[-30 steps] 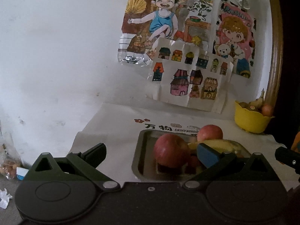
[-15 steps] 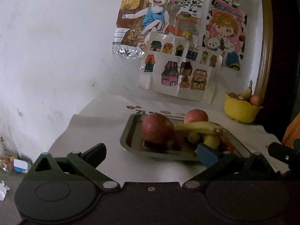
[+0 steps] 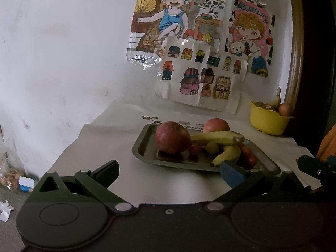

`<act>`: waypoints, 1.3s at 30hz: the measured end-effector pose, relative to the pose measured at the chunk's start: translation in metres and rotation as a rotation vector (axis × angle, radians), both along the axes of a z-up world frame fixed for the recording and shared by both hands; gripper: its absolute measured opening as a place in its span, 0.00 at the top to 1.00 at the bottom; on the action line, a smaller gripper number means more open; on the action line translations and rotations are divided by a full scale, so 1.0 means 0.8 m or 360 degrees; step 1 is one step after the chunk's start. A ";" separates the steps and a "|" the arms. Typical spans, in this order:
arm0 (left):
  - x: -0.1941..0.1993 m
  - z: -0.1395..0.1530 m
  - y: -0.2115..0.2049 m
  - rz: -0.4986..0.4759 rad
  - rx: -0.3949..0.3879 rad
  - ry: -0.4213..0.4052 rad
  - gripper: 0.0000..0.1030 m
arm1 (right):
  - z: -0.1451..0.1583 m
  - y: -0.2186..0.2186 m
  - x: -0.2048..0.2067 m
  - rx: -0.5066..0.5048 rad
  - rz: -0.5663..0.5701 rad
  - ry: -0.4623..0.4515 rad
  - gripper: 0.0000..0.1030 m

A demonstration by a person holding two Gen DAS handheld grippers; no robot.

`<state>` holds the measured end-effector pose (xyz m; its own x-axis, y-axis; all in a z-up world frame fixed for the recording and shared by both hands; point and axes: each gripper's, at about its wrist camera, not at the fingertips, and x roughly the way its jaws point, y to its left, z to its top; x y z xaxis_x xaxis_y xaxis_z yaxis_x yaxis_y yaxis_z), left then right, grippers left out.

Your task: Organize fruits

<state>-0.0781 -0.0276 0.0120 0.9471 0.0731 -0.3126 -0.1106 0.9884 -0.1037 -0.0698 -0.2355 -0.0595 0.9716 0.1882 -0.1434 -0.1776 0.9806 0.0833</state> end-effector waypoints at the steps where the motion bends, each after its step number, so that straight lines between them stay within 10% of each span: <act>1: 0.000 0.000 0.000 -0.0002 -0.0001 0.0002 0.01 | -0.001 0.000 0.000 0.0000 -0.0002 0.0005 0.00; 39: -0.006 -0.001 0.003 0.0011 -0.0013 -0.0021 0.01 | -0.004 0.009 0.000 -0.0014 0.0043 0.0033 0.00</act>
